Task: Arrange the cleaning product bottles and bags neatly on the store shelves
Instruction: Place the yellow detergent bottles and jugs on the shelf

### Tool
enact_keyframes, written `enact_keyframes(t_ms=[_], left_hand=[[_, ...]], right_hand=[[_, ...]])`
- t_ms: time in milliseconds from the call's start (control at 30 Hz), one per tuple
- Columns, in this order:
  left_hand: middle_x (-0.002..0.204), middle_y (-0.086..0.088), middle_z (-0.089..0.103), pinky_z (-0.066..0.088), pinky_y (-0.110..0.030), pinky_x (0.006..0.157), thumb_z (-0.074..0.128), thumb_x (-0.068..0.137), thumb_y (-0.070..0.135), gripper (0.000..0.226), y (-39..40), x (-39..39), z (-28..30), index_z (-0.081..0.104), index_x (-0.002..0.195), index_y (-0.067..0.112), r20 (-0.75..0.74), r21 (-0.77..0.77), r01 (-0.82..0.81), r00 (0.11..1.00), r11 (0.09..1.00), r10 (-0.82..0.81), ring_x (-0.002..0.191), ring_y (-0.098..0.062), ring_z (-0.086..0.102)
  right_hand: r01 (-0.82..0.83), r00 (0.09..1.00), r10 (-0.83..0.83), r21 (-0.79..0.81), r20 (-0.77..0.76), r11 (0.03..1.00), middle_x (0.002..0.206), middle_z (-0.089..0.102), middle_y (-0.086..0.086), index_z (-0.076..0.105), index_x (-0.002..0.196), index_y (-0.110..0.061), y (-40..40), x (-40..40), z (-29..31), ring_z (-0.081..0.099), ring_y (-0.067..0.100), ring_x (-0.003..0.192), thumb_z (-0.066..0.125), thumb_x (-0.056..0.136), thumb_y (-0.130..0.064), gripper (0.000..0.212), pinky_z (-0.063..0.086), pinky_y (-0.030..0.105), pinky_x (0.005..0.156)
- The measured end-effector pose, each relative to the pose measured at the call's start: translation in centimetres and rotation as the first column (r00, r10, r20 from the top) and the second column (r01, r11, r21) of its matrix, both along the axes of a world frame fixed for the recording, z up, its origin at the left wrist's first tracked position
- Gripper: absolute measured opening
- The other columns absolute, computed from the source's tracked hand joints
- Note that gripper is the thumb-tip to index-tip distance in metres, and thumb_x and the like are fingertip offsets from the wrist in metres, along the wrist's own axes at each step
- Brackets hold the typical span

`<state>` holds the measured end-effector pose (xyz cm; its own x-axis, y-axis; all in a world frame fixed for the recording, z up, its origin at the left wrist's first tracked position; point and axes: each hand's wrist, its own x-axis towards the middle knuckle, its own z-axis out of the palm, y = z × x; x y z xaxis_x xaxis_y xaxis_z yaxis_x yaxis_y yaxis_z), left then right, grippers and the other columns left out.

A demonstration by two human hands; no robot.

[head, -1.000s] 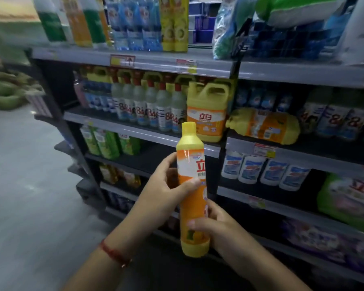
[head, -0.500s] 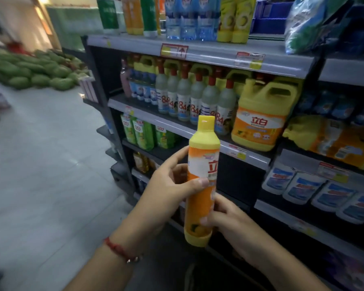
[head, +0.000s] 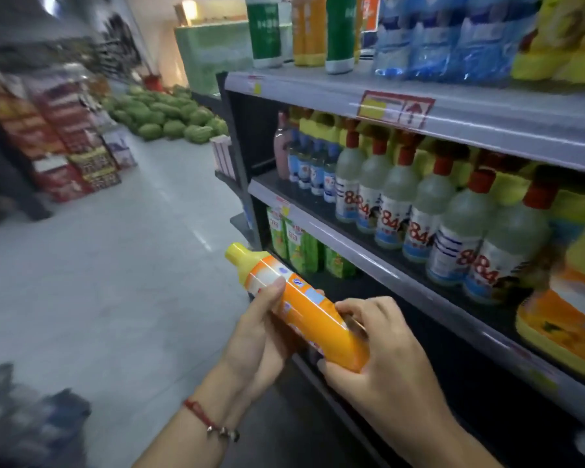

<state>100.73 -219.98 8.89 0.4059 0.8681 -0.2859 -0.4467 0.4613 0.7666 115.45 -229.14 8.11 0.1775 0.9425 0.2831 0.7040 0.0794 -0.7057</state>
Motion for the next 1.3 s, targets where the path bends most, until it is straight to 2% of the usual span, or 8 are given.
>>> enact_keyframes(t_ms=[200, 333, 433, 633, 733, 867, 1133, 1300], left_hand=[[0.116, -0.027, 0.066, 0.052, -0.05, 0.097, 0.07, 0.076, 0.032, 0.053, 6.6, 0.8, 0.0, 0.059, 0.12, 0.003, -0.071, 0.097, 0.001, 0.997, 0.995, 0.005, 0.105, -0.037, 0.065], [0.122, -0.024, 0.068, 0.061, -0.04, 0.086, 0.072, 0.078, 0.018, 0.058, 10.1, 0.5, 2.1, 0.052, 0.131, 0.007, -0.265, 0.313, 0.049, 0.964, 0.949, 0.038, 0.108, -0.033, 0.069], [0.12, -0.001, 0.073, 0.06, -0.031, 0.084, 0.081, 0.077, 0.025, 0.062, 12.9, 0.8, 5.3, 0.054, 0.132, 0.026, -0.416, 0.5, 0.112, 0.901, 0.859, 0.124, 0.109, -0.02, 0.071], [0.11, 0.006, 0.075, 0.058, -0.023, 0.076, 0.078, 0.076, 0.017, 0.06, 20.9, 1.5, 11.7, 0.056, 0.128, 0.034, -0.375, 0.704, 0.169, 0.914, 0.69, 0.158, 0.102, -0.013, 0.072], [0.112, -0.004, 0.075, 0.06, -0.03, 0.079, 0.077, 0.077, 0.01, 0.065, 26.7, 1.8, 14.7, 0.055, 0.135, 0.028, -0.292, 0.752, 0.177, 0.953, 0.635, 0.08, 0.105, -0.023, 0.073], [0.111, -0.007, 0.076, 0.06, -0.033, 0.078, 0.069, 0.077, 0.012, 0.07, 34.2, 2.2, 18.8, 0.047, 0.14, 0.032, -0.156, 0.808, 0.147, 0.987, 0.571, -0.032, 0.103, -0.027, 0.073], [0.121, -0.008, 0.072, 0.06, -0.033, 0.085, 0.067, 0.086, 0.017, 0.078, 47.1, 4.1, 25.4, 0.032, 0.155, 0.028, -0.202, 0.945, 0.248, 0.955, 0.212, -0.215, 0.111, -0.024, 0.07], [0.133, 0.012, 0.059, 0.049, -0.018, 0.098, 0.075, 0.081, 0.048, 0.087, 53.6, 7.3, 27.2, 0.03, 0.154, 0.038, -0.304, 0.944, 0.305, 0.952, -0.127, 0.03, 0.121, 0.002, 0.056]], right_hand=[[-0.097, 0.956, 0.064, -0.101, -0.288, 0.99, 0.111, 0.051, -0.027, 0.058, 0.11, -0.045, 8.0, 2.5, -0.2, 0.056, -0.009, 0.1, 0.09, 0.061, -0.04, 0.059, 0.047, 0.008, 0.074], [-0.279, 0.729, 0.093, -0.171, -0.679, 0.945, 0.111, 0.073, -0.007, 0.068, 0.113, -0.035, 13.5, 3.8, -0.1, 0.071, 0.013, 0.101, 0.087, 0.053, -0.044, 0.063, 0.058, 0.034, 0.083], [-0.375, 0.603, 0.139, -0.125, -0.785, 0.919, 0.115, 0.074, 0.0, 0.069, 0.119, -0.028, 17.1, 4.1, 1.7, 0.072, 0.018, 0.104, 0.084, 0.063, -0.039, 0.058, 0.056, 0.036, 0.086], [-0.28, 0.731, 0.173, -0.058, -0.66, 0.958, 0.12, 0.071, -0.011, 0.061, 0.129, -0.038, 23.6, 3.3, 7.4, 0.068, 0.01, 0.109, 0.075, 0.074, -0.055, 0.059, 0.054, 0.039, 0.097], [-0.113, 0.822, 0.127, 0.059, -0.555, 0.992, 0.106, 0.072, -0.019, 0.061, 0.121, -0.041, 27.1, 2.7, 11.5, 0.07, 0.0, 0.094, 0.077, 0.085, -0.038, 0.04, 0.057, 0.024, 0.078], [0.037, 0.875, 0.055, 0.179, -0.482, 0.983, 0.103, 0.072, -0.015, 0.06, 0.114, -0.042, 32.1, 1.5, 16.2, 0.072, 0.004, 0.087, 0.083, 0.077, -0.034, 0.044, 0.062, 0.032, 0.074], [0.229, 0.913, -0.116, 0.258, -0.391, 0.939, 0.103, 0.071, -0.018, 0.058, 0.114, -0.04, 43.0, 0.7, 22.4, 0.071, 0.004, 0.093, 0.081, 0.082, -0.028, 0.042, 0.062, 0.031, 0.079], [0.47, 0.875, -0.41, 0.248, -0.257, 0.847, 0.111, 0.069, -0.014, 0.055, 0.121, -0.036, 48.3, 2.0, 23.5, 0.067, 0.009, 0.102, 0.075, 0.089, -0.026, 0.038, 0.059, 0.038, 0.088]])
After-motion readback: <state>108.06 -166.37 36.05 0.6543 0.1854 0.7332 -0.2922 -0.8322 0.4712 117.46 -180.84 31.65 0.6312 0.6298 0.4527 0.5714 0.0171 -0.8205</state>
